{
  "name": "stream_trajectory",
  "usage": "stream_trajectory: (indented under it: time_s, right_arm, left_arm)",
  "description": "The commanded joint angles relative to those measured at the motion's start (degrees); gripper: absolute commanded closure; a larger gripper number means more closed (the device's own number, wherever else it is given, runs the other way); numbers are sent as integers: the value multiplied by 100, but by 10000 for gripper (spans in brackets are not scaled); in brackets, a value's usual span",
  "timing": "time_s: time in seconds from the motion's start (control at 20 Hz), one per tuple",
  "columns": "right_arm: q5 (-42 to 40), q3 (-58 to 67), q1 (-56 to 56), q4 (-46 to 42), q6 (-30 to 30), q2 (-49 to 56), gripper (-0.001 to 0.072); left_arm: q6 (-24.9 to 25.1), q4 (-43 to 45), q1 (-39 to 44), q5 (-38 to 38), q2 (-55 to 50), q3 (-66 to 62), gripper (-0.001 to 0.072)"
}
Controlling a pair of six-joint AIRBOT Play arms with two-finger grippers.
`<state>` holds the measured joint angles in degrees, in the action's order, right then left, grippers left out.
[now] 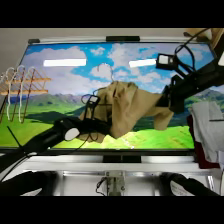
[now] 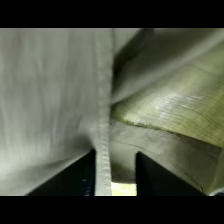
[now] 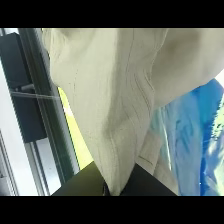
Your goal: Fold the shirts.
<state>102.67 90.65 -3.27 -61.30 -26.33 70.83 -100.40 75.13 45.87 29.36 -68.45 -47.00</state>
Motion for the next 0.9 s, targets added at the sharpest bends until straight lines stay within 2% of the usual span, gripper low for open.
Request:
stream_trajectory:
  time_s: [0.0,0.1,0.2,0.4,0.65,0.7,0.8,0.85]
  right_arm:
    - [-2,-2,-4,4,-2,-4,654]
    - [-2,-2,-4,2,-2,-4,654]
    - [-2,-2,-4,2,-2,-4,654]
    - [-2,-2,-4,0,-2,-4,654]
    - [-7,-2,0,-2,-2,-4,654]
    - [-26,-2,0,-2,-2,-4,654]
    - [-63,-2,0,-2,-2,-4,654]
    - [-66,-2,0,-2,-2,-4,654]
  left_arm:
    - [-92,52,-68,-299,-302,7,443]
    - [-175,55,-192,-293,-382,7,569]
    - [-192,55,-343,-262,-407,7,662]
    - [-168,229,-595,188,-332,4,663]
    - [-168,1091,-544,1346,538,7,662]
    - [-168,1104,-549,1585,728,9,634]
    - [-337,1023,-549,1801,791,11,-13]
    - [-498,988,-546,1665,732,20,-13]
